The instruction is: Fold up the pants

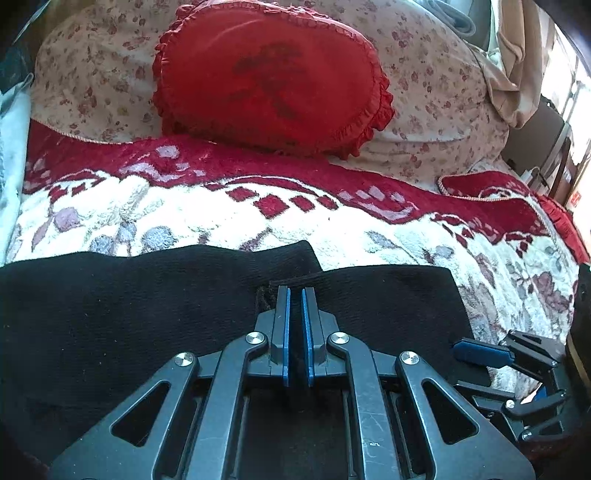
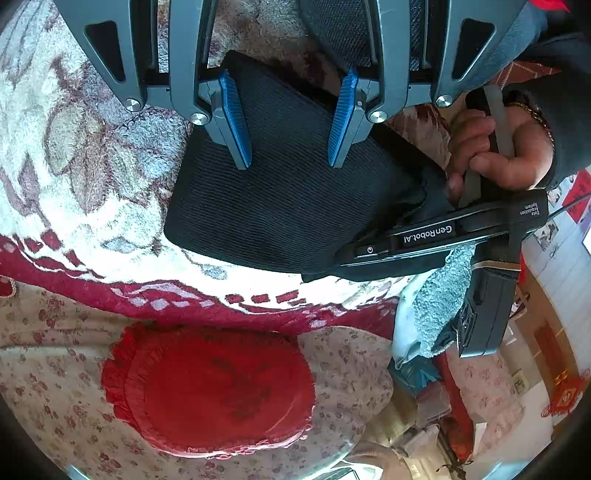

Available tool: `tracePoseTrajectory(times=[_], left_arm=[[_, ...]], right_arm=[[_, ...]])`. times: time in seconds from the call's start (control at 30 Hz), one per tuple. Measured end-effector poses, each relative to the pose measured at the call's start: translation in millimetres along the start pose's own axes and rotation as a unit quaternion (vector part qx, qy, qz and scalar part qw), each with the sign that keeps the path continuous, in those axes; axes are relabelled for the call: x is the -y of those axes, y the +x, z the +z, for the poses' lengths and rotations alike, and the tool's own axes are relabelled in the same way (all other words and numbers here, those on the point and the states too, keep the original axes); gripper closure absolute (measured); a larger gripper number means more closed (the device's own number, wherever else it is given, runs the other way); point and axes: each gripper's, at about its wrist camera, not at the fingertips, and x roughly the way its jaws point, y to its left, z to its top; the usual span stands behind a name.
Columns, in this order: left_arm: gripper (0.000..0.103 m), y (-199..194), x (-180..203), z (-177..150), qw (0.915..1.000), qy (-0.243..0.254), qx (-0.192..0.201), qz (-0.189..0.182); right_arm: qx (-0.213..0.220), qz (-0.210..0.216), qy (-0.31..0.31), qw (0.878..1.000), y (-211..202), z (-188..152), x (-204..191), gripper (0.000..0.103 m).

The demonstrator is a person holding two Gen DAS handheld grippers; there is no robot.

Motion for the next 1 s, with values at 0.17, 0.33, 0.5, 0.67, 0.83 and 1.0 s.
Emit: tracePoseTrajectory(times=[0.17, 0.33, 0.5, 0.67, 0.83, 1.0], left_arm=[[0.097, 1, 0, 0, 1.0000, 0.000, -0.002, 0.004], [0.097, 1, -1, 0, 1.0000, -0.002, -0.001, 0.001], [0.097, 1, -1, 0, 1.0000, -0.002, -0.001, 0.000], [0.097, 1, -1, 0, 1.0000, -0.002, -0.001, 0.000], [0.097, 0, -1, 1, 0.9999, -0.010, 0.001, -0.005], [0.096, -20, -17, 6, 0.9968, -0.041, -0.005, -0.069]], right_arm=[[0.001, -0.001, -0.001, 1.000, 0, 0, 1, 0.061], [0.002, -0.002, -0.002, 1.000, 1, 1, 1, 0.061], [0.002, -0.003, -0.003, 1.000, 1, 2, 1, 0.061], [0.002, -0.003, -0.002, 1.000, 1, 1, 1, 0.061], [0.002, -0.003, -0.003, 1.000, 1, 1, 1, 0.061], [0.002, -0.006, -0.004, 1.000, 2, 2, 2, 0.059]])
